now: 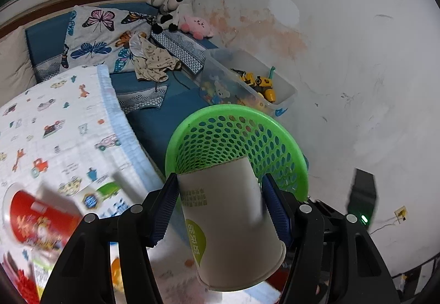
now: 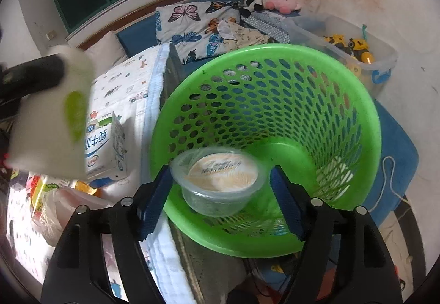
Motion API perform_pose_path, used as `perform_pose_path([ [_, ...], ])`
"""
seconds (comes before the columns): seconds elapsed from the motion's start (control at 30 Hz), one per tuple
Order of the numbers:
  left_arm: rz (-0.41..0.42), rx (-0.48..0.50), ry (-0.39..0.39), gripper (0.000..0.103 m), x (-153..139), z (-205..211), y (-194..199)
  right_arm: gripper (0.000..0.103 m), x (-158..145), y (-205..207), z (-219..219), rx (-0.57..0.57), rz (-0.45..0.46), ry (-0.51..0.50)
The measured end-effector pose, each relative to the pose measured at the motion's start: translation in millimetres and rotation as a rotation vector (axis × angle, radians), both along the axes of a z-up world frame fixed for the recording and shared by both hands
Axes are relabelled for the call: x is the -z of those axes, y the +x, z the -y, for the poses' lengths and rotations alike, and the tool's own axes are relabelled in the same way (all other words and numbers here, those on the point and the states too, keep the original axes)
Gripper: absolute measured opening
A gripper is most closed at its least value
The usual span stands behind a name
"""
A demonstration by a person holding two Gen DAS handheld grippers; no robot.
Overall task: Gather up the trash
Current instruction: 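Carry both items over the green basket and open both tools to drop them, then grasp the clear plastic bag with the right tool while the left tool grasps crumpled tissue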
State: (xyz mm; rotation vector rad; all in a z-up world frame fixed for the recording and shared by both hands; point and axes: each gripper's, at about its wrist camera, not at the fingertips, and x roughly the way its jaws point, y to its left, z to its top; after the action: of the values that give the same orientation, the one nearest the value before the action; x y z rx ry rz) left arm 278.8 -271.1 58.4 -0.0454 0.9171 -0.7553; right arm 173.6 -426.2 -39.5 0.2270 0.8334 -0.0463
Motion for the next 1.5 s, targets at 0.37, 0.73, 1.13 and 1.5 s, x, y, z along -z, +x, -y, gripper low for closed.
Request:
perform_pose_path([
  [0.37, -0.037, 0.032, 0.050, 0.056, 26.4, 50.2, 22.8, 0.079, -10.9, -24.9, 3.5, 0.017, 0.043, -0.070],
  [0.73, -0.014, -0.001, 0.081, 0.056, 25.9, 24.3, 7.1, 0.079, -16.9, -36.7, -8.6, -0.020, 0.056, -0.041],
  [1.13, 0.048, -0.155, 0.105, 0.056, 16.0, -89.3, -23.2, 0.080, -17.9, -45.3, -63.3, -0.152, 0.057, 0.002],
  [1.5, 0.048, -0.271, 0.099, 0.056, 24.0, -178.7, -46.1, 0.091, -11.5, -43.8, -110.2, -0.279, 0.060, 0.056],
])
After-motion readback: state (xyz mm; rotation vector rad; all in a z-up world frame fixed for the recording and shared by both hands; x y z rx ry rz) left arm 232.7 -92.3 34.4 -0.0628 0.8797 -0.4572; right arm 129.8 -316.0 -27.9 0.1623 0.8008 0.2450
